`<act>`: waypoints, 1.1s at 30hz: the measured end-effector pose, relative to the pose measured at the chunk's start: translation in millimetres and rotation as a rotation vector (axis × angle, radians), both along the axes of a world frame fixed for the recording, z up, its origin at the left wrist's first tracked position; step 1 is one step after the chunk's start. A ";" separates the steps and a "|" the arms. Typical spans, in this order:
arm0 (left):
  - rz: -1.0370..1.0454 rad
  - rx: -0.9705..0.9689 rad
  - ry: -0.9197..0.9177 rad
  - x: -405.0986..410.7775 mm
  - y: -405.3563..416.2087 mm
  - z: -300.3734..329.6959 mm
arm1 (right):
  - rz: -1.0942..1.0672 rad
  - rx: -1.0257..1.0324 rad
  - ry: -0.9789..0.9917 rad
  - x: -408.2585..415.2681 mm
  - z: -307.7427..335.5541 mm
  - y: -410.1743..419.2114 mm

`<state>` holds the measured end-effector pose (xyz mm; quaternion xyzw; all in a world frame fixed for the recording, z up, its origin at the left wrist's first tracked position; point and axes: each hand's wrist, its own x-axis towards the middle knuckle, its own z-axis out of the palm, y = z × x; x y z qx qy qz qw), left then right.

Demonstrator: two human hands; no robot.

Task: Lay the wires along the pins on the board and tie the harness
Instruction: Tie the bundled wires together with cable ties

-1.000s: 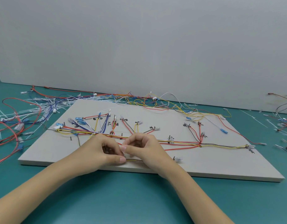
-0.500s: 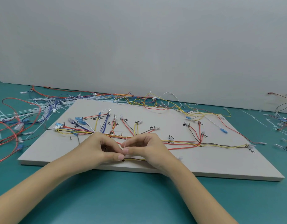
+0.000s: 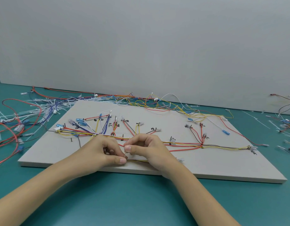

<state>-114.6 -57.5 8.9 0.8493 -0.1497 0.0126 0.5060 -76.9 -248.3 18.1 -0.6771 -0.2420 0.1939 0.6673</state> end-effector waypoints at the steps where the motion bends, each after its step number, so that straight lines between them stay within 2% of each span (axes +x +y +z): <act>1: 0.002 0.001 0.006 -0.6 -0.9 0.9 | -0.003 0.002 0.001 0.0 0.3 -0.3; 15: 0.038 0.023 0.034 -2.4 -6.0 -3.5 | -0.079 0.008 -0.008 -0.9 -2.5 2.2; 33: 0.106 -0.007 -0.004 -1.3 -7.4 -2.9 | -0.049 0.001 -0.033 -0.7 -2.3 0.6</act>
